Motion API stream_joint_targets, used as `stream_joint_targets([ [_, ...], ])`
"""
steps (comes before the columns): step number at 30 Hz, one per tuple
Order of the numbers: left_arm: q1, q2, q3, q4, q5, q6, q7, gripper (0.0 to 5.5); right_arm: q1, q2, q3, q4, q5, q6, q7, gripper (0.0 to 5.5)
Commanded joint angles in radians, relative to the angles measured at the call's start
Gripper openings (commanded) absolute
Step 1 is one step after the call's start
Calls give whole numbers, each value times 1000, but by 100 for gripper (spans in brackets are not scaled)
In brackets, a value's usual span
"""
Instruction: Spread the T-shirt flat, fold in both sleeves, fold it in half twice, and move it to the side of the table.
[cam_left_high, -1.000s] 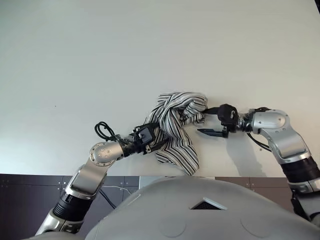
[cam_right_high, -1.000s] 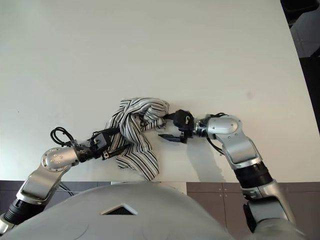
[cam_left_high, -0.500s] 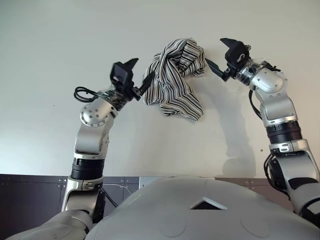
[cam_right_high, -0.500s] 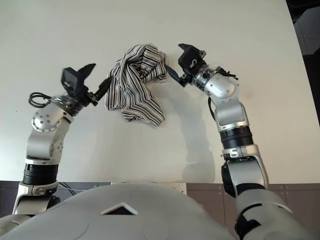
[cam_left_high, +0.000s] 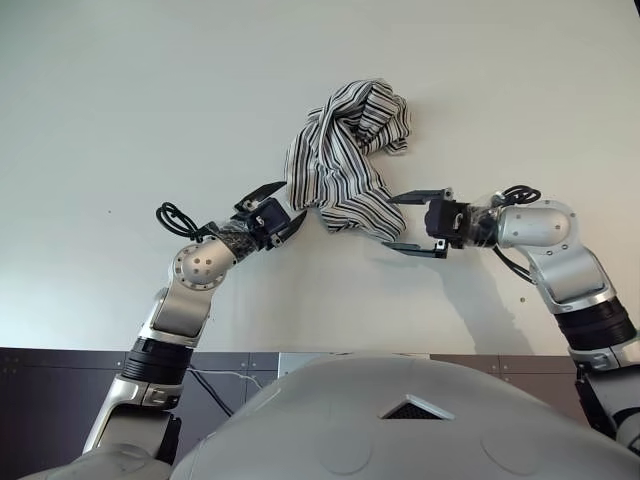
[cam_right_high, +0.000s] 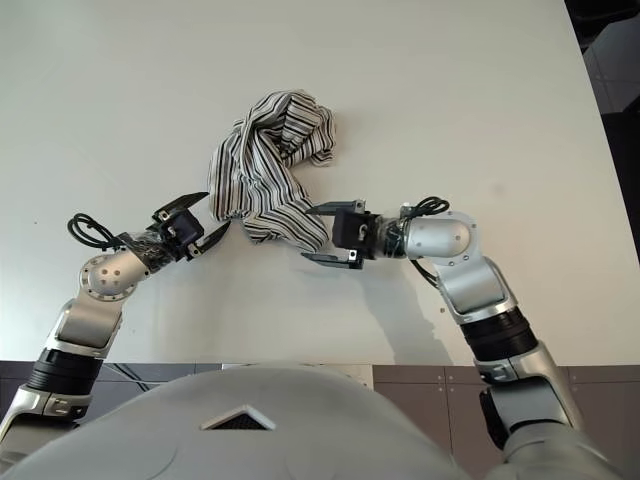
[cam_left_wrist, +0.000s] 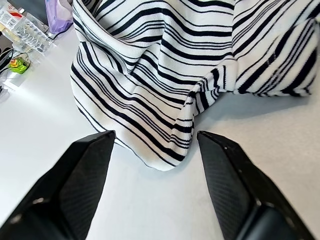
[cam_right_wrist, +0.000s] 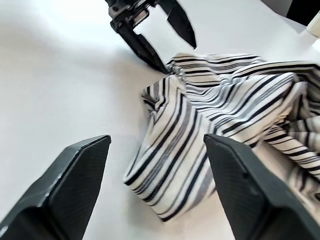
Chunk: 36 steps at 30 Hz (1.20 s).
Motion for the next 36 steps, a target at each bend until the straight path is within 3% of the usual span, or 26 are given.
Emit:
stream_joint_targets([
  [1, -55, 25, -75, 91, 132, -57, 9, 303, 26, 25, 27, 44, -59, -43, -43, 344],
  [7, -154, 21, -165, 209, 285, -185, 62, 303, 29, 57, -9, 36, -48, -20, -99, 344],
  [11, -194, -38, -162, 227, 229, -204, 68, 303, 34, 68, -43, 26, -35, -7, -132, 344],
  [21, -306, -268, 5, 110, -93, -74, 113, 303, 42, 96, -110, -3, 4, 48, -198, 344],
  [30, -387, -318, 86, 118, -213, 40, 103, 303, 43, 148, -100, 8, -29, 56, -270, 344],
  [36, -453, -349, 264, 13, -413, 215, 167, 303, 27, 169, -127, 76, -64, 47, -340, 344],
])
